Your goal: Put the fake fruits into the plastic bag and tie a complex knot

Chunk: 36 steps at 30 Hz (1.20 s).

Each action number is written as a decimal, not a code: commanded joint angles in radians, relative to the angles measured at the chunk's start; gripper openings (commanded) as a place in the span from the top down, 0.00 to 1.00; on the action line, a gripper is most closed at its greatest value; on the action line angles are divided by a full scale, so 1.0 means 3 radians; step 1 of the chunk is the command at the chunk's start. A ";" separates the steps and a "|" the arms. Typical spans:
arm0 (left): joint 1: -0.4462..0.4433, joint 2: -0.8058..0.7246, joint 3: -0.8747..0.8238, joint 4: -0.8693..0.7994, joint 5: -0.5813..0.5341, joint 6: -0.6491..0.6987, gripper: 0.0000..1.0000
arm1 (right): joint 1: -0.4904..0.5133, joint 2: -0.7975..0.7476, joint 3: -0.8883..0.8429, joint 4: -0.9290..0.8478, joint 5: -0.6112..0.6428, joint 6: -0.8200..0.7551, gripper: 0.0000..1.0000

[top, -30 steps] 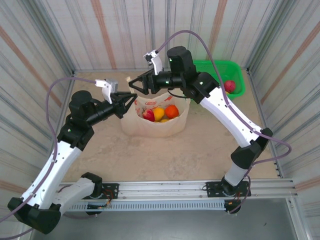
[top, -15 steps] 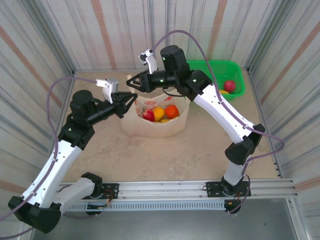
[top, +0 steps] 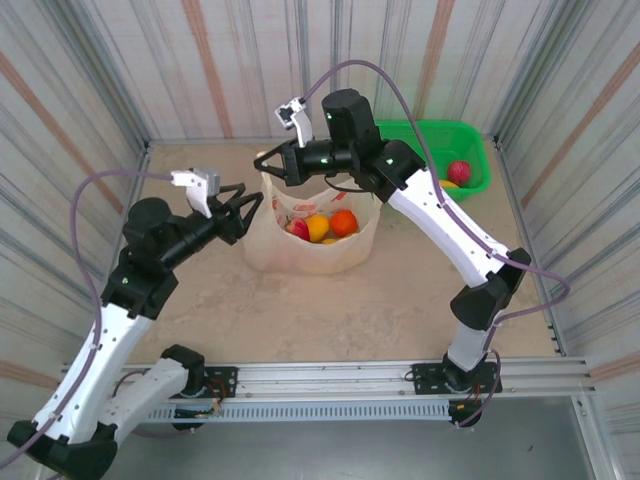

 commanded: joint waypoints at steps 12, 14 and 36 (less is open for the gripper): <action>-0.0022 0.0389 -0.0535 0.1227 0.0108 0.0541 0.20 | -0.0064 -0.0317 -0.0320 0.0332 -0.0541 -0.0004 0.95; -0.0027 0.0412 -0.0721 0.1673 0.0303 0.0690 0.20 | -0.0081 -0.0312 -0.0312 0.0346 -0.0610 0.0012 0.96; 0.0010 0.1001 -0.0869 0.2884 0.1005 0.1204 0.31 | -0.0253 -0.0039 -0.0032 0.0373 -0.1975 0.0216 0.98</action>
